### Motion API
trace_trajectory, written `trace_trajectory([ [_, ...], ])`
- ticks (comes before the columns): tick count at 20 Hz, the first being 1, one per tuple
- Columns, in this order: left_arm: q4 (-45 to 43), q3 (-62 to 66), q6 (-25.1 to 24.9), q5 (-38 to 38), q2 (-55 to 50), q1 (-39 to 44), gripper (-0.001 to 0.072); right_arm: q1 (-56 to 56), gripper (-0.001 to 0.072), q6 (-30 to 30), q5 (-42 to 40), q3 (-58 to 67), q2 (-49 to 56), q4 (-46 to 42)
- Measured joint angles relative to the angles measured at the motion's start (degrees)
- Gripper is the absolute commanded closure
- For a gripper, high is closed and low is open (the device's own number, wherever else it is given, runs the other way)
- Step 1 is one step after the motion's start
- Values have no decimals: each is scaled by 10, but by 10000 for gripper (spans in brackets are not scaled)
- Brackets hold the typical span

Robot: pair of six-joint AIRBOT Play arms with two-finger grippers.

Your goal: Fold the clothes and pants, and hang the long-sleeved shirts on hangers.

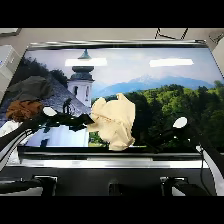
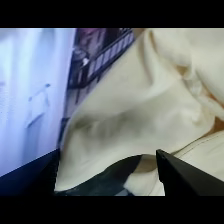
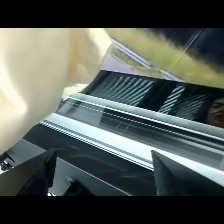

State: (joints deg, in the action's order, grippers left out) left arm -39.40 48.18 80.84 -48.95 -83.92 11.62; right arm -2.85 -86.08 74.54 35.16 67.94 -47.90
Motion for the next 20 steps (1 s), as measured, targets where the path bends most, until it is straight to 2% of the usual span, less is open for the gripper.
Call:
trace_trajectory([
  [1,2,-1,-1,12,-3,8,220,-2,15,-1,-3,-1,0,2],
  [2,3,-2,-1,28,-6,16,467,-7,15,-4,-10,-1,0,2],
  [3,-2,-4,0,43,-9,22,632,-15,15,-6,-18,-2,0,4],
  [4,-8,-4,0,52,-10,27,691,-27,15,-11,-31,-2,0,6],
  [8,4,0,-6,70,-5,38,691,-86,14,-40,-102,-3,6,19],
  [11,7,2,-10,71,9,40,691,-129,21,-43,-167,-3,29,73],
  [13,7,2,-14,64,17,41,691,-155,74,-37,-206,-3,48,112],
  [14,8,2,-19,59,21,41,691,-169,180,-35,-222,-3,57,131],
  [15,8,2,-25,52,25,41,691,-181,337,-32,-238,-3,66,145],
  [16,8,2,-29,49,29,41,691,-190,624,-30,-250,-3,72,153],
  [17,8,2,-33,45,34,41,692,-196,671,-30,-260,-3,75,162],
  [20,8,8,-54,36,54,41,693,-206,673,-26,-268,13,73,166],
])
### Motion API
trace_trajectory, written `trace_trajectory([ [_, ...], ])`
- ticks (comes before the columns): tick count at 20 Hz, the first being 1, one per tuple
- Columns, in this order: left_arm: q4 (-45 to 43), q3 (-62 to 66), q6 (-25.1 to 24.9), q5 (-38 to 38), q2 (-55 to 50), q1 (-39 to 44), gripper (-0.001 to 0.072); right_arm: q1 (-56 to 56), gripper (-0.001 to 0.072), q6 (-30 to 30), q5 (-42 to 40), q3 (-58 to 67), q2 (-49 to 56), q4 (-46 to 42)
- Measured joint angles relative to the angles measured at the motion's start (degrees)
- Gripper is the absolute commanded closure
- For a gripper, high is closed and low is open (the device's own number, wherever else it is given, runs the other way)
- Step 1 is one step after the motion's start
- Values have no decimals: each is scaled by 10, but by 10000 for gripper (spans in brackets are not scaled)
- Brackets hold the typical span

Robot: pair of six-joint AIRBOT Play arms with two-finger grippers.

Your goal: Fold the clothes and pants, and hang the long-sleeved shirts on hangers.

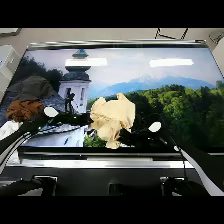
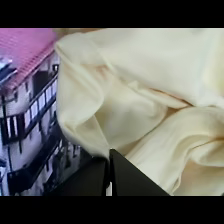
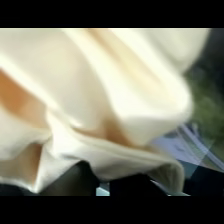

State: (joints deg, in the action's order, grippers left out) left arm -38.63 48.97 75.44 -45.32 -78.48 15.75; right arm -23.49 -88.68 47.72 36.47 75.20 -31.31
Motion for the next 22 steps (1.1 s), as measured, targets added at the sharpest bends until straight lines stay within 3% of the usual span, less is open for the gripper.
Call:
trace_trajectory([
  [2,-1,17,-21,-8,25,-4,693,-3,673,-1,11,39,-18,-47],
  [4,-13,52,-33,-10,61,-17,693,-4,671,-33,45,113,-47,-158],
  [10,-39,243,-47,13,225,-104,693,-5,670,-168,169,452,-155,-663],
  [12,-42,299,-47,43,287,-138,692,-5,670,-189,195,534,-188,-763],
  [17,-40,350,-11,110,410,-175,692,-7,668,-212,213,622,-269,-836],
  [22,-46,357,1,156,452,-183,692,-6,669,-208,186,638,-289,-798],
])
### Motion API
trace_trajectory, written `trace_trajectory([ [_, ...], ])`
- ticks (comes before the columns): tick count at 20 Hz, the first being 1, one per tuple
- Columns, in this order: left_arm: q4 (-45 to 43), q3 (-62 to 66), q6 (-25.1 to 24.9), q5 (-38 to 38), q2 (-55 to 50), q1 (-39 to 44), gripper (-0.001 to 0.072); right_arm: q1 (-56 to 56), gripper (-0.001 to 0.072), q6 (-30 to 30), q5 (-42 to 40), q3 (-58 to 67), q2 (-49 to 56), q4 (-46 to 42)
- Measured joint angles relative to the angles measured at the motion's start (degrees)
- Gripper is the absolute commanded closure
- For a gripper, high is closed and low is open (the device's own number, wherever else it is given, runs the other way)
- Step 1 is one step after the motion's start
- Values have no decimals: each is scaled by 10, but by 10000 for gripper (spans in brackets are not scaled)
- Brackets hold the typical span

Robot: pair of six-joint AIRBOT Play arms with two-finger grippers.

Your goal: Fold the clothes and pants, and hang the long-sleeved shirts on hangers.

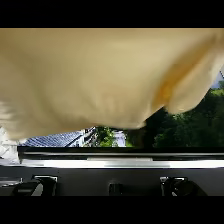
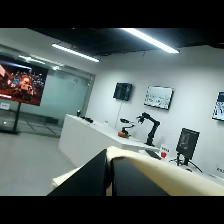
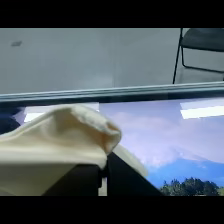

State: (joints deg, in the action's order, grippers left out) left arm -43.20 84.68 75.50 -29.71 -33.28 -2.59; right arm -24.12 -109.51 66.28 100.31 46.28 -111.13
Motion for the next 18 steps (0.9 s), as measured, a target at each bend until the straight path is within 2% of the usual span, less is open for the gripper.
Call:
trace_trajectory([
  [4,-40,-38,3,-29,-16,-1,692,0,668,14,24,-2,48,19],
  [6,-72,-85,5,-60,-38,-2,693,0,668,28,43,-13,103,28],
  [8,-90,-148,19,-72,-73,-2,692,0,668,29,26,-25,173,33],
  [11,-103,-233,65,-83,-151,0,691,0,669,-24,-38,-33,287,68],
  [14,-103,-285,92,-122,-240,13,689,0,662,-68,-68,-37,391,159],
  [15,-101,-296,96,-142,-271,19,663,0,563,-77,-68,-37,416,189],
  [16,-100,-303,101,-162,-297,26,505,0,405,-84,-65,-38,439,214],
  [17,-96,-307,103,-182,-322,31,190,2,282,-86,-59,-38,454,234],
  [18,-96,-309,105,-205,-340,32,-5,8,182,-86,-48,-37,463,251],
])
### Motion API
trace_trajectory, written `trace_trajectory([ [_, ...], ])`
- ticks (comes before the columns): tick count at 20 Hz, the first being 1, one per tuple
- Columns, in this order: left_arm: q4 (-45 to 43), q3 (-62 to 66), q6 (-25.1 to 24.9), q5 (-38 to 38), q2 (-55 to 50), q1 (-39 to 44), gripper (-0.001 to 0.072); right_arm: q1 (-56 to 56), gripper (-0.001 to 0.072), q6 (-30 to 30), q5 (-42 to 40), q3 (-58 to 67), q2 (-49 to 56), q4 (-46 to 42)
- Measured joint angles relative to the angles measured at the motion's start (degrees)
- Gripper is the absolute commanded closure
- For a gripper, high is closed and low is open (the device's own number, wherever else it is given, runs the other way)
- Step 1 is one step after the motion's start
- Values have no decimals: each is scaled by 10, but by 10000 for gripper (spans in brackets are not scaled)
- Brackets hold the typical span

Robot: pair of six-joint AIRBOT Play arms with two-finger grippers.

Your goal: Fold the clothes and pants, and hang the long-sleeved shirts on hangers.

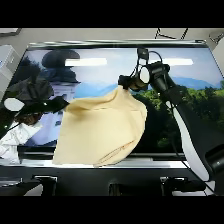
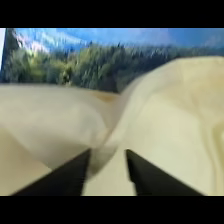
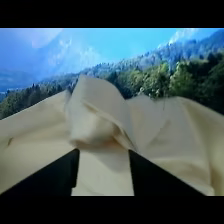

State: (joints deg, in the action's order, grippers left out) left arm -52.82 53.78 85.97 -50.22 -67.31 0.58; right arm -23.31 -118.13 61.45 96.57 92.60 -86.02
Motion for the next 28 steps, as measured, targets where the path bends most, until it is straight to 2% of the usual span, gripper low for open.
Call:
trace_trajectory([
  [1,-1,0,2,-23,-14,-4,-3,11,137,11,15,0,4,13],
  [2,-7,4,1,-50,-23,-14,-3,29,124,33,38,1,5,26],
  [6,-68,18,-7,-183,-38,-105,-1,133,124,141,197,-26,-16,71],
  [8,-101,-1,-12,-246,-41,-153,0,176,81,183,256,-96,-43,101],
  [9,-111,-20,-16,-270,-41,-173,1,189,33,199,266,-149,-62,121],
  [11,-125,-72,-27,-296,-42,-195,1,204,31,227,255,-272,-103,168],
  [16,-109,-191,-67,-289,-43,-205,5,214,34,296,188,-511,-163,303],
  [17,-104,-204,-71,-290,-43,-204,86,214,34,304,180,-534,-167,322],
  [18,-97,-213,-74,-289,-43,-201,134,215,34,312,172,-551,-170,337],
  [19,-97,-219,-76,-284,-43,-198,140,215,35,318,165,-565,-172,353],
  [20,-96,-224,-77,-280,-43,-194,315,215,36,323,157,-574,-174,364],
  [21,-95,-229,-80,-268,-44,-188,550,215,36,327,149,-581,-175,372],
  [22,-103,-231,-83,-256,-44,-183,666,211,36,329,138,-586,-176,379],
  [23,-103,-233,-85,-249,-44,-177,690,203,37,331,125,-589,-176,385],
  [24,-84,-234,-85,-231,-45,-172,690,188,60,333,111,-592,-177,390],
  [25,-79,-235,-88,-227,-44,-168,690,168,118,333,94,-594,-177,394],
  [26,-77,-235,-88,-227,-44,-166,691,145,226,330,75,-595,-177,396],
  [28,-70,-236,-89,-226,-41,-162,691,92,676,309,35,-597,-176,400],
])
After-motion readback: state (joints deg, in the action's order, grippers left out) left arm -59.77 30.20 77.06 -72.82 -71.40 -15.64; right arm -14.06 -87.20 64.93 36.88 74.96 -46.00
